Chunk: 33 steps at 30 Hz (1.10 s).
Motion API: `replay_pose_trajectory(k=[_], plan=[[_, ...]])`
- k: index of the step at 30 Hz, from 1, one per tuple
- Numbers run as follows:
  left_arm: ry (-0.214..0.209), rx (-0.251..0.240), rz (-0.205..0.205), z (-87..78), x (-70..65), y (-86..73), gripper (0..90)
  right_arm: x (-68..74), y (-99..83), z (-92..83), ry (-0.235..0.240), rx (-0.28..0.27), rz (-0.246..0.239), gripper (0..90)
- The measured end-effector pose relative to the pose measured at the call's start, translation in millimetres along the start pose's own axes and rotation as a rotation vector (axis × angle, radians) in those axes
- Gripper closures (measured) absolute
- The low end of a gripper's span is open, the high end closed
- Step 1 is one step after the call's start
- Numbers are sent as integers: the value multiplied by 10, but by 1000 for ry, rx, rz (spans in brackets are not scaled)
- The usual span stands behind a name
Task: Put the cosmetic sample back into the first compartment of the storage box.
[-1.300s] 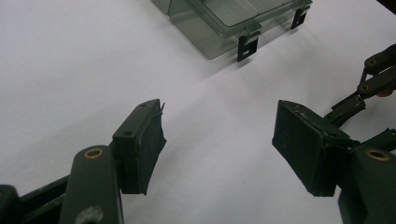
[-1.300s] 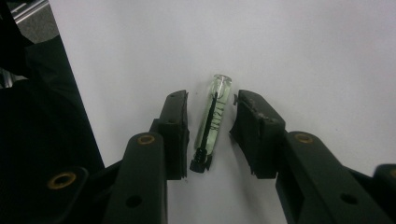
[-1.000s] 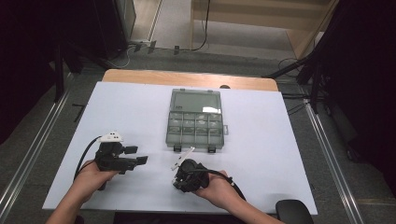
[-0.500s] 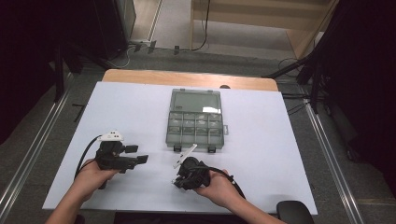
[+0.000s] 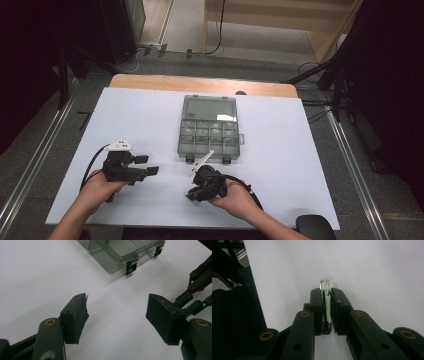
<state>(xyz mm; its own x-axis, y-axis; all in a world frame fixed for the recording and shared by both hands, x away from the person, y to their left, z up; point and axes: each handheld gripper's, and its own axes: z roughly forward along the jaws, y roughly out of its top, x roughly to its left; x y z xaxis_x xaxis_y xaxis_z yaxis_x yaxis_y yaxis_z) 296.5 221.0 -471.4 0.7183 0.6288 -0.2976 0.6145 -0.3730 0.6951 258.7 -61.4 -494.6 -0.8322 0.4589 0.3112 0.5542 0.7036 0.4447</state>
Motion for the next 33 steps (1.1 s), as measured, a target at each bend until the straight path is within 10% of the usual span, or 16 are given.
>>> replay_pose_trajectory(k=[33], plan=[[-27, 3, 31, 125, 16, 134, 329, -338, -136, -496, 18, -166, 156, 819]])
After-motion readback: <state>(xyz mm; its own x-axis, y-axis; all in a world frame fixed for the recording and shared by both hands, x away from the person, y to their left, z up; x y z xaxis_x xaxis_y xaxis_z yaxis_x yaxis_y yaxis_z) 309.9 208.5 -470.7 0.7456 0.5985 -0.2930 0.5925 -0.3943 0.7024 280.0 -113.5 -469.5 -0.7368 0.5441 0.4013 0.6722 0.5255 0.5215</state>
